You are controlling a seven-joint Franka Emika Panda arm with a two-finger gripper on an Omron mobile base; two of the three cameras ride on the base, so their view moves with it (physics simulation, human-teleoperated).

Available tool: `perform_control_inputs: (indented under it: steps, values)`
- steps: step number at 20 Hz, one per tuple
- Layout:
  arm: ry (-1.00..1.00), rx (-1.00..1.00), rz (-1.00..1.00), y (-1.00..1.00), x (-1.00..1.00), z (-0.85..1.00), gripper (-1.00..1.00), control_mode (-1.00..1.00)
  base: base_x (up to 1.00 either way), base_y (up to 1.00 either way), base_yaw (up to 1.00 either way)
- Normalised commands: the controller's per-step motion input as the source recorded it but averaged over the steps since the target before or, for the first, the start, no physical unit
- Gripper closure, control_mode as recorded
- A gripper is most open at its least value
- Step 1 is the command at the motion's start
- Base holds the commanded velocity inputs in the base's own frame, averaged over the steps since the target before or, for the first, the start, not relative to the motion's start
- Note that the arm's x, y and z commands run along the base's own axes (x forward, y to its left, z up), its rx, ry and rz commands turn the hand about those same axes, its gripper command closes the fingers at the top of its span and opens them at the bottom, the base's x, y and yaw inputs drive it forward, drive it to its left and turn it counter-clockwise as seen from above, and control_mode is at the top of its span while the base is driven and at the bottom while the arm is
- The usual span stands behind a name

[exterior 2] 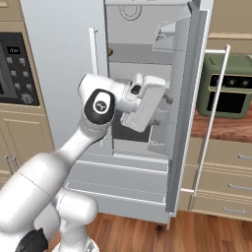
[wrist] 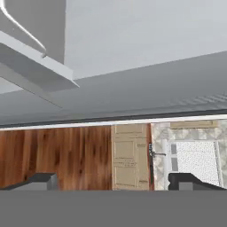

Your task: Retrieve the banana and peach from the fridge and place them into the bowl on the dining table.

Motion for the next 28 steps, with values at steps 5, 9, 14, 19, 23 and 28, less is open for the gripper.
perform_control_inputs:
  steps: [5,9,14,19,23,28]
  values:
    - [-0.13,0.00,0.02,1.00,-0.61,0.47,-1.00,-1.00,0.00,0.00,0.00]
    - [-0.14,0.09,0.00,0.99,-0.37,0.11,-1.00,-1.00,0.00,0.00,0.00]
    - [-0.05,0.34,0.00,0.81,-0.19,0.00,-1.00,-1.00,0.00,0.00,0.00]
    - [-0.06,0.49,-0.05,0.79,-0.03,0.00,-1.00,-1.00,0.00,0.00,0.00]
    - [-0.06,0.53,0.00,0.69,0.00,-0.01,-1.00,-1.00,0.00,0.00,0.00]
    - [-0.34,0.48,0.00,0.56,0.08,-0.22,-1.00,-1.00,0.00,0.00,0.00]
